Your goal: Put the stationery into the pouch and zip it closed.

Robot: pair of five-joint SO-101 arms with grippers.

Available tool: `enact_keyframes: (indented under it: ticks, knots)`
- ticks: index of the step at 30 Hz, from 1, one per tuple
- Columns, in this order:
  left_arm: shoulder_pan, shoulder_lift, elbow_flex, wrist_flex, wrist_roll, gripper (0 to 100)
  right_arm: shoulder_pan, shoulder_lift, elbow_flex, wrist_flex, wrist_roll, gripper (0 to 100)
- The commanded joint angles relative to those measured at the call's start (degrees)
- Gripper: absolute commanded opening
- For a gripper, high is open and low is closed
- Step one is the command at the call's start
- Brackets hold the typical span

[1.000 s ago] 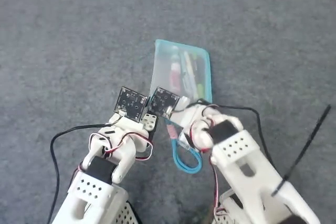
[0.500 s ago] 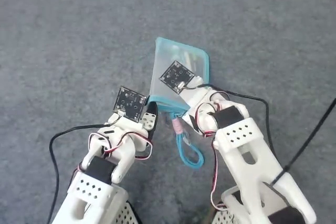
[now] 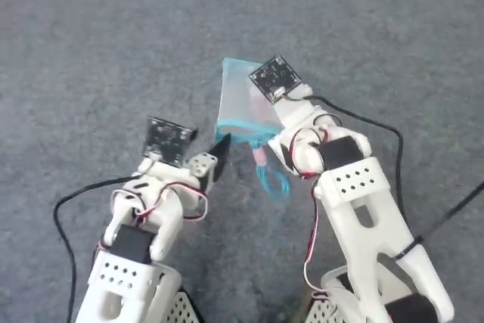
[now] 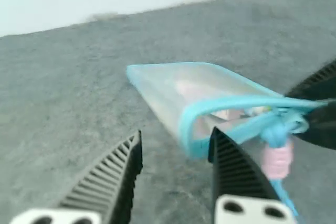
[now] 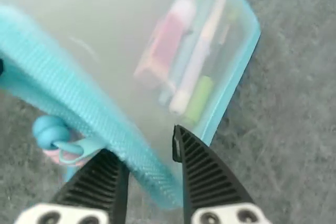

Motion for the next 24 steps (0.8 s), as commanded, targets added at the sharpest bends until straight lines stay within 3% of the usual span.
enact_keyframes:
  ticks: [1, 5, 9, 15, 20, 24]
  knots:
    - [-6.51, -4.66, -1.63, 2.29, 0.70, 20, 2.33, 1.45, -6.33, -0.22, -1.58, 0.6]
    - [-7.03, -13.36, -1.19, 8.53, 0.70, 20, 2.42, 8.40, -11.60, 0.22, -5.01, 0.6]
    - [-1.14, -22.33, -0.13, 16.88, -3.34, 20, 2.15, 13.05, -18.29, 4.88, -7.38, 0.6]
    - [6.95, -26.20, 5.23, 15.91, -6.51, 22, 0.57, 11.56, -19.25, 8.92, -7.82, 0.6]
    - [7.65, -20.92, 5.05, 13.80, -7.03, 30, -4.09, 4.79, -11.69, 8.40, -7.65, 0.6]
    - [7.74, -16.88, 5.32, 10.11, -7.03, 31, -7.87, -1.45, -6.86, 8.31, -7.65, 0.6]
